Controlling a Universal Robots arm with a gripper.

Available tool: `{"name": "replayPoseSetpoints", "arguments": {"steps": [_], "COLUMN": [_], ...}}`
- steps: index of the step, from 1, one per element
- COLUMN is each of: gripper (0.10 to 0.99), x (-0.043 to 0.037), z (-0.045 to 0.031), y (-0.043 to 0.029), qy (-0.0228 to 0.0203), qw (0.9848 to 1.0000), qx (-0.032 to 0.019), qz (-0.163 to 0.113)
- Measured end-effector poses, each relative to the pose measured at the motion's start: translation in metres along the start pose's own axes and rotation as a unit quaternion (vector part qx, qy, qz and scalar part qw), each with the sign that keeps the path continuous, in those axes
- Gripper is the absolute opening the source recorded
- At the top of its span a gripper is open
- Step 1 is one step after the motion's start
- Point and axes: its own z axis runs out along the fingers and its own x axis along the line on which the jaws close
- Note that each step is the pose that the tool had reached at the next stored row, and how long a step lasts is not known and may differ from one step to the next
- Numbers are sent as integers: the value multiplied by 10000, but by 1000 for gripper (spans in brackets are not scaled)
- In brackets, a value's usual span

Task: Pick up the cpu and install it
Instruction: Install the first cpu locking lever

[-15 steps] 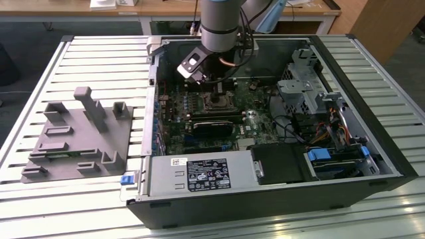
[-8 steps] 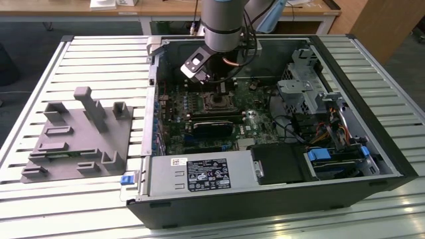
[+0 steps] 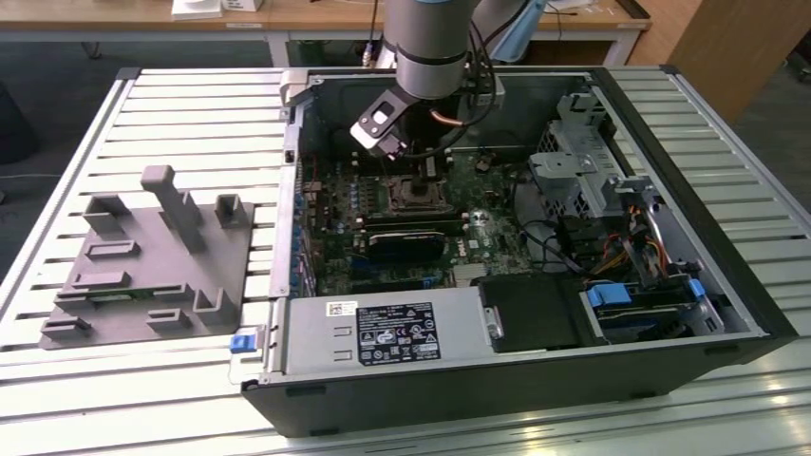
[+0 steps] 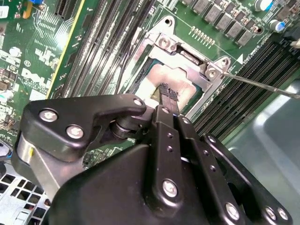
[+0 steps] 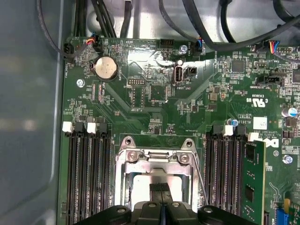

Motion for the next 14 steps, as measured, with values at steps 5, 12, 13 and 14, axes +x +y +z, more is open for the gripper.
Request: {"name": "replayPoseSetpoints", "arguments": {"steps": [5, 12, 13, 14], "gripper": [106, 106, 106, 106], "x": [0, 0, 0, 0], "z": [-6, -55, -63, -71], "y": [1, 2, 2, 2], "qy": [-1, 0, 0, 0], "qw": [10000, 10000, 10000, 10000], "qx": [1, 0, 0, 0], "qz": [0, 0, 0, 0]}}
